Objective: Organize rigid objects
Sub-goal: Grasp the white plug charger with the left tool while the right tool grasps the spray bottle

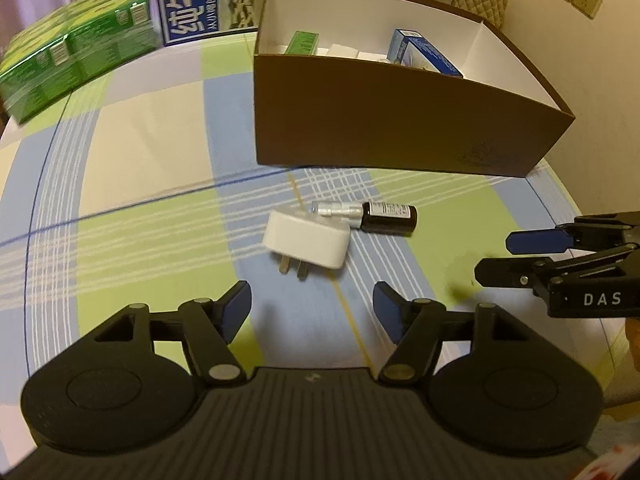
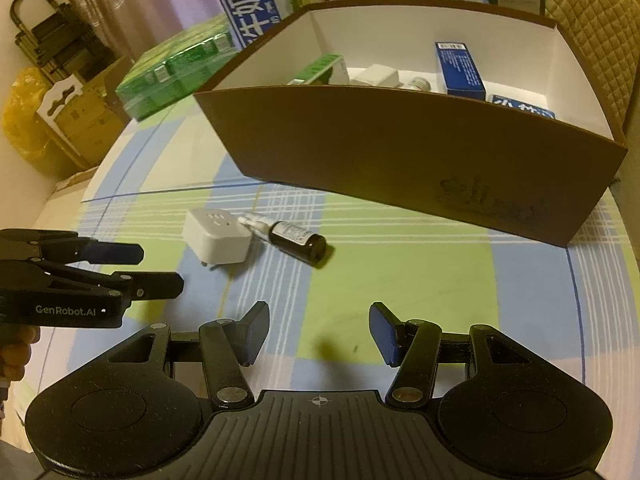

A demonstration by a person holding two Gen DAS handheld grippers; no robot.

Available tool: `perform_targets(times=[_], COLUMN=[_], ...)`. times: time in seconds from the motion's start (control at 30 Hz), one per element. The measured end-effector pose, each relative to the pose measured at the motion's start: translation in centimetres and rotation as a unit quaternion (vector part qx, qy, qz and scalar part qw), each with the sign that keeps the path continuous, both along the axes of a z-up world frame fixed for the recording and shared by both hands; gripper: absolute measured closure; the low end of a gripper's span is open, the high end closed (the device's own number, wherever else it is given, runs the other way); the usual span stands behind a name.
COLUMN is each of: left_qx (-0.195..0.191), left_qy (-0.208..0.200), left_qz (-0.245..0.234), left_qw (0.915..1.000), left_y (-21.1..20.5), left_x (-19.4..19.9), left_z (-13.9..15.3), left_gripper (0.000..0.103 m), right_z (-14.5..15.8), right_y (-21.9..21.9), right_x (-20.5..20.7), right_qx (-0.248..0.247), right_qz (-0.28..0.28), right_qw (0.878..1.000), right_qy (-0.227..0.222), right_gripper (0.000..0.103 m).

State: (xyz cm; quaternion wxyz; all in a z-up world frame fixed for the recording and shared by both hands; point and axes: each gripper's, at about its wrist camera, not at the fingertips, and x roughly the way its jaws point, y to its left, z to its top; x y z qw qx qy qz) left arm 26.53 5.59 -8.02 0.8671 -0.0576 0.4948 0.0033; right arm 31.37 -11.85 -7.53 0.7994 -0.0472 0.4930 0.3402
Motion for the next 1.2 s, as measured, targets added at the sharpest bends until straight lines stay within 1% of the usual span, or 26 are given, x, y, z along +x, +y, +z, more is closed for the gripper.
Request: perform_targets(times=[0.1, 0.3, 0.57, 0.6, 0.67, 0.77, 0.9, 0.97, 1.07, 1.2], left_qx=[0.003, 0.018, 0.03, 0.031, 0.034, 0.033, 0.031, 0.03, 0.028, 0.027], left_qy=[-0.007, -0.007, -0.011, -0.013, -0.017, -0.022, -0.022, -0.019, -0.013, -0.007], left_qz=[-0.016, -0.044, -0.07, -0.074, -0.079, -0.081, -0.068, -0.054, -0.026, 0.004], left_qw=[0.9998, 0.9988, 0.997, 0.9967, 0.9961, 0.9959, 0.997, 0.9979, 0.9992, 0.9996], left_y=[0.2, 0.4, 0.0, -0.1, -0.2, 0.1, 0.8, 1.4, 2.4, 3.7], left_x=[1.1, 3.2, 4.7, 4.7, 4.7, 4.5, 3.7, 3.2, 2.4, 1.4], left_z=[-0.4, -1.6, -3.2, -3.3, -3.4, -3.5, -3.4, -3.3, -3.1, -2.8], left_gripper=[0.039, 0.039, 0.039, 0.04, 0.046, 0.047, 0.047, 0.048, 0.048, 0.048], right_z=[-0.4, -1.0, -1.4, -1.4, -1.5, -1.5, -1.7, -1.9, -2.5, -3.4], right_y=[-0.1, -0.4, -0.7, -0.7, -0.5, 0.2, 1.5, 2.3, 3.7, 5.7], right_x=[0.5, 1.5, 2.3, 2.4, 2.4, 2.3, 2.4, 2.4, 2.6, 2.8], right_qx=[-0.002, -0.006, -0.01, -0.01, -0.009, -0.008, -0.007, -0.007, -0.01, -0.027], right_qz=[-0.008, -0.03, -0.051, -0.051, -0.049, -0.037, -0.01, 0.008, 0.041, 0.092], right_qw=[1.0, 0.999, 0.998, 0.998, 0.998, 0.999, 1.0, 1.0, 0.999, 0.994], right_qy=[0.006, 0.016, 0.022, 0.023, 0.023, 0.021, 0.015, 0.006, -0.013, -0.054], right_gripper=[0.051, 0.051, 0.051, 0.051, 0.051, 0.051, 0.051, 0.051, 0.051, 0.051])
